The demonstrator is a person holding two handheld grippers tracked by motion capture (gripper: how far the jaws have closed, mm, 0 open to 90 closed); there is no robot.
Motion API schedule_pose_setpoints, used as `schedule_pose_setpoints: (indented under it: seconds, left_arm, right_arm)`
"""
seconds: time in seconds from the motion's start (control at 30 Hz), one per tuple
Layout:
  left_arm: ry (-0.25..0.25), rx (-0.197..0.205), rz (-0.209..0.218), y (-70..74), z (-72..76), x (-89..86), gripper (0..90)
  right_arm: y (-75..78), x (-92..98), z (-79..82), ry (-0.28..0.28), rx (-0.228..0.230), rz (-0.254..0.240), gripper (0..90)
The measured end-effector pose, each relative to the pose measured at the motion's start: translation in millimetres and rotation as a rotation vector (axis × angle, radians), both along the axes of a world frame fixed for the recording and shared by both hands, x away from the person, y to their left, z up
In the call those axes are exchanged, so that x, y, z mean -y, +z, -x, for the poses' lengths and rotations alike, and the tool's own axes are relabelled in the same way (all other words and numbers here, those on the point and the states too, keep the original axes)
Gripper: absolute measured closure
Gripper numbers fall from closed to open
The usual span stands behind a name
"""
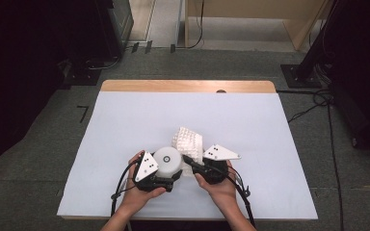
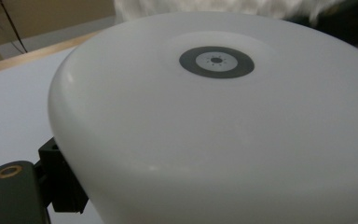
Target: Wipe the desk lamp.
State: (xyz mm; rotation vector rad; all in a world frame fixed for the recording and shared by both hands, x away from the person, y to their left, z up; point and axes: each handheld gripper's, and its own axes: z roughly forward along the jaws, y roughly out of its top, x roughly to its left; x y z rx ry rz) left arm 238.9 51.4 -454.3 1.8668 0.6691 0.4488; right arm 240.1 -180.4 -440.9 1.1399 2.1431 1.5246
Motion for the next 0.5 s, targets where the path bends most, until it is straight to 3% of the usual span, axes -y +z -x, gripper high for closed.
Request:
schedule_pose_setpoints:
  seconds: [0.13,0.23,0.33,0.5]
  left_arm:
    - [0.032,0.045,0.041,7.3,0.2,-8.2,8.5]
    - [0.076,0.074,0.01,4.3,-1.4,-7.9,8.5]
    - [0.101,0.041,-0.003,-5.2,-7.0,-8.0,8.5]
    - [0.106,0.03,-0.045,-14.1,-10.9,-6.8,8.4]
  right_arm:
    - [-15.5,-7.1,-4.2,0.007,-0.046,0.037,73.2]
    - [-17.6,-5.5,-5.9,0.001,-0.054,0.036,73.1]
    - [-14.9,1.9,-7.7,-0.021,-0.047,0.022,73.2]
    - [-14.9,12.8,-11.0,-0.061,-0.048,0.01,73.2]
